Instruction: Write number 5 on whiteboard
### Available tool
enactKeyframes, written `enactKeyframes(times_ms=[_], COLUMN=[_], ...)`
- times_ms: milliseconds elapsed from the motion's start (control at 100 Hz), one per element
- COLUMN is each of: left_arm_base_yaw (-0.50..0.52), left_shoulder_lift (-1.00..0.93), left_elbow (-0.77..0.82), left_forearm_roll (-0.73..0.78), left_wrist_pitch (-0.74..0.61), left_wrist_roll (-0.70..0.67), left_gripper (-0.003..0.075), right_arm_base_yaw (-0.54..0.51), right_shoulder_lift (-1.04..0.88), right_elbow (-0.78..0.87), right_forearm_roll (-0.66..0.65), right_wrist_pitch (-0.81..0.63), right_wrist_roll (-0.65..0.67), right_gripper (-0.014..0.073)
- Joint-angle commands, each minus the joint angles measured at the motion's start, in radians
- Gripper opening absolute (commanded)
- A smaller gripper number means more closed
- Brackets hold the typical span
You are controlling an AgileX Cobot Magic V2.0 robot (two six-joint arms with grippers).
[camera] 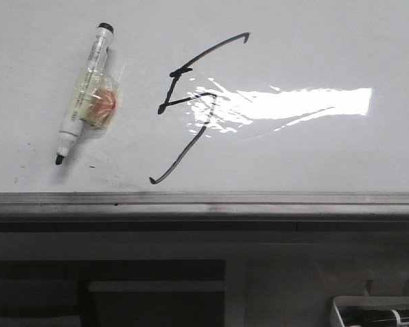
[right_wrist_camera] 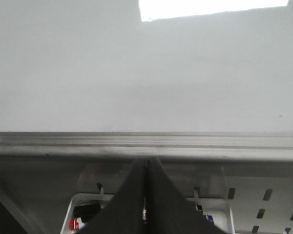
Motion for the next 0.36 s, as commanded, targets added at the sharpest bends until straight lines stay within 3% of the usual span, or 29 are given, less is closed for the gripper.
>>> enactKeyframes(times_ms=[0,350], left_arm_base_yaw=[0.003,0.003], left_shoulder_lift=[-0.027,-0.027], left_elbow=[0.017,0.017], left_forearm_roll=[-0.013,-0.013], left_wrist_pitch=[-0.053,-0.053], left_wrist_roll=[-0.011,-0.011], left_gripper=[-0.002,-0.002], right_arm_base_yaw=[-0.005,-0.005], right_shoulder_lift=[-0.024,-0.031], right_elbow=[0.022,0.022], right_forearm_roll=[-0.023,-0.021], right_wrist_pitch=[-0.025,-0.025], right_wrist_roll=[0.0,0.0], right_gripper=[-0.0064,-0.0064])
